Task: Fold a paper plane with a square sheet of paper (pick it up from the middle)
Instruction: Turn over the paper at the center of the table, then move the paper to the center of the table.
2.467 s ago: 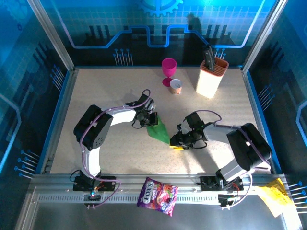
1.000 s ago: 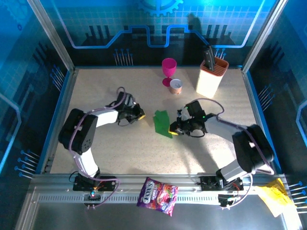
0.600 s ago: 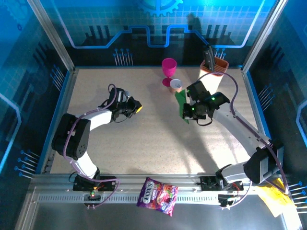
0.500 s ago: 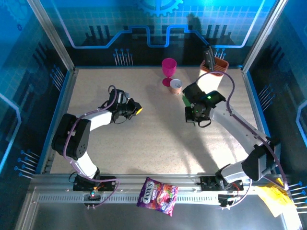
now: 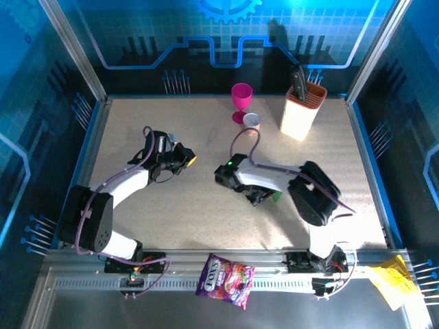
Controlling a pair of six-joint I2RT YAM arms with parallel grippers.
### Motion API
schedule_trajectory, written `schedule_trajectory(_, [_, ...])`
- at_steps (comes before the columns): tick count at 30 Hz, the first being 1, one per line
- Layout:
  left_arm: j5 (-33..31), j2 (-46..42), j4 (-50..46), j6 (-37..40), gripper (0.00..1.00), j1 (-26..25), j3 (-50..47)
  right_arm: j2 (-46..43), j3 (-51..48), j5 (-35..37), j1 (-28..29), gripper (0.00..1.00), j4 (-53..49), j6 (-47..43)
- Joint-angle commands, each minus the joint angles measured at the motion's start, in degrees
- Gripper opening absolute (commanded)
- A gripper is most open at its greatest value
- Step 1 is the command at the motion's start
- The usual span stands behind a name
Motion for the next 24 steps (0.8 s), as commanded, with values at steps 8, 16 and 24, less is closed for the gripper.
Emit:
schedule_trajectory(8, [-0.8, -6.1, -9.4, 1.0, 0.07, 1.4, -0.1, -4.5, 8.9, -19.9, -0.9, 0.54, 8.8, -4.2])
schedule_trajectory(16, [1.3, 0.9, -14.6, 3.3, 0.07, -8.9, 9.1, -18.0, -5.5, -36.5, -21.9, 0.54, 19.7, -7.1])
schedule_trajectory(24, [5.9, 18.8, -5.5, -1.8, 0.06, -27.7, 22.2, -20.4, -14.5, -51.2, -42.5, 0.51, 29.3, -6.3])
